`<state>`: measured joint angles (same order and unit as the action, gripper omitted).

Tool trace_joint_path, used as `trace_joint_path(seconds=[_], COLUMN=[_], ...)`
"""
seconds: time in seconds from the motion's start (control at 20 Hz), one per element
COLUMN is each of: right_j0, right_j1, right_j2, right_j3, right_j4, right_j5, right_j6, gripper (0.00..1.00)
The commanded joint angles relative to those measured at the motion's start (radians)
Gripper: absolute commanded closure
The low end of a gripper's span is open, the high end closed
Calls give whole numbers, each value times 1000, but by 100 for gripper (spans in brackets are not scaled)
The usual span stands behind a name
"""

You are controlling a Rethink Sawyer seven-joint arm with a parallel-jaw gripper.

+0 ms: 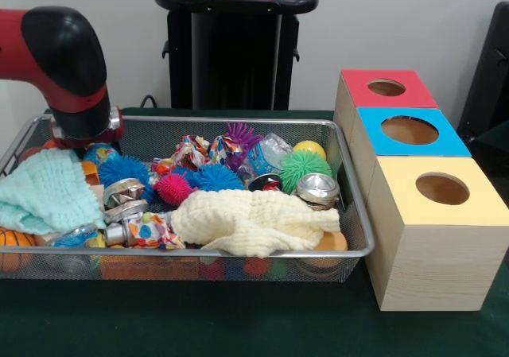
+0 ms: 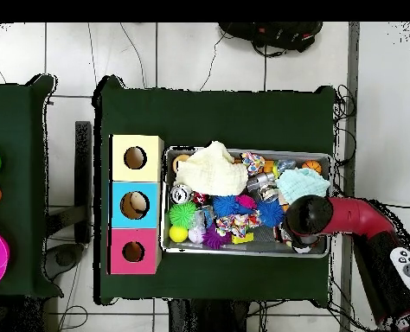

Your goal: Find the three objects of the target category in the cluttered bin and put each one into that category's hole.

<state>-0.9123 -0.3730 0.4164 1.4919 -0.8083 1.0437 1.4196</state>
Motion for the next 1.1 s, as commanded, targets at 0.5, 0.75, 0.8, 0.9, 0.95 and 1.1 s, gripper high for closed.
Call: trace_joint_path(seconds=[0.5,0.75,0.8,0.9,0.95,1.1], right_j0=[-69,-50,-47,-31,-22,15], right_j1=[263,258,255,247,240,203], right_j2=[-159,-164,-164,-169,-172,-186], right_j3=[174,163,161,156,156,163], right_j4=[-123,-114,-112,-104,-103,-106], right_j5=[15,48,54,72,75,47], right_j6=[-199,-187,-185,-160,-144,-55], gripper=[100,100,100,100,100,100])
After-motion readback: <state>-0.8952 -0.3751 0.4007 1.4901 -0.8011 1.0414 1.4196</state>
